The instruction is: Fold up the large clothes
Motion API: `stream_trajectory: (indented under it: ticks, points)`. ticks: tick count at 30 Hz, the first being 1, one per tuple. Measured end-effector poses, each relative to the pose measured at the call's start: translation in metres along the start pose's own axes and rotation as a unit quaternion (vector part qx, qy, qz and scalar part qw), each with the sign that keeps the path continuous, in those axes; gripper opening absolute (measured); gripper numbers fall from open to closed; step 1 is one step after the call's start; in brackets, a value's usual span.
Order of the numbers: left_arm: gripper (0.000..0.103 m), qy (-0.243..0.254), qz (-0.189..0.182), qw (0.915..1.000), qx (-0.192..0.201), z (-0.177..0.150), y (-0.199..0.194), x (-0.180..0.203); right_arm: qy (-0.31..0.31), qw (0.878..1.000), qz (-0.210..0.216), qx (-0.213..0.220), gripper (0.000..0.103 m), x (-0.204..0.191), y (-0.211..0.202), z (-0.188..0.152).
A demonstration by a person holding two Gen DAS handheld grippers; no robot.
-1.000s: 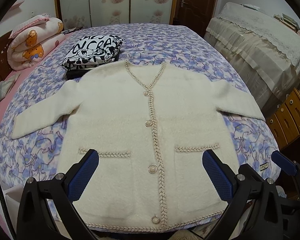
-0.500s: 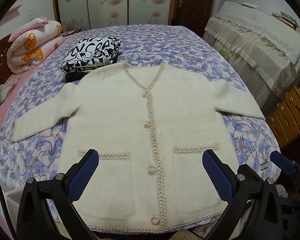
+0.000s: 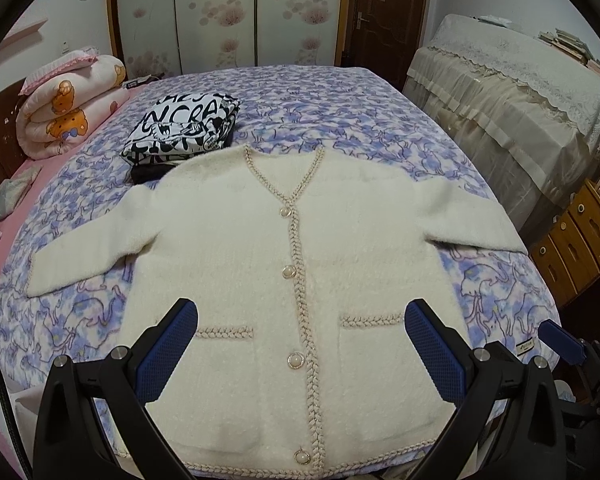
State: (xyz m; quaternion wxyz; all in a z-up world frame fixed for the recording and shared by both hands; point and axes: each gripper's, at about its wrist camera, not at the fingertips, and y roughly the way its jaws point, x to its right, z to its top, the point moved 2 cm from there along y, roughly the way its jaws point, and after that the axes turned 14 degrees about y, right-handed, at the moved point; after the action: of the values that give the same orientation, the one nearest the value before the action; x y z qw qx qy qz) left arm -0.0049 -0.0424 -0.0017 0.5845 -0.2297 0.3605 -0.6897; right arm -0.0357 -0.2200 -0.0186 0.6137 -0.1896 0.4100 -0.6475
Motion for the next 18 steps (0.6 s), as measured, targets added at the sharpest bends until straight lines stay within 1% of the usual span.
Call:
stream_trajectory:
  ticks: [8, 11, 13, 16, 18]
  points:
    - [0.102, 0.035, 0.013, 0.999, 0.026, 0.026, -0.008, 0.021, 0.017, 1.0, 0.0, 0.01, 0.085, 0.024, -0.002, 0.013]
    - [0.102, 0.064, 0.006, 0.9976, 0.023, 0.041, -0.005, 0.032, 0.017, 1.0, -0.007, 0.012, 0.085, 0.035, -0.003, 0.025]
    - [0.102, 0.082, 0.01, 0.9965, 0.015, 0.054, 0.001, 0.042, 0.02, 0.999, -0.014, 0.025, 0.085, 0.045, -0.004, 0.034]
    - [0.102, 0.083, 0.01, 0.9963, 0.021, 0.075, 0.007, 0.052, 0.042, 0.998, -0.024, 0.048, 0.085, 0.066, -0.006, 0.053]
    - [0.102, 0.083, -0.014, 0.9962, 0.022, 0.091, 0.013, 0.06, 0.058, 0.995, -0.033, 0.07, 0.085, 0.083, -0.008, 0.067]
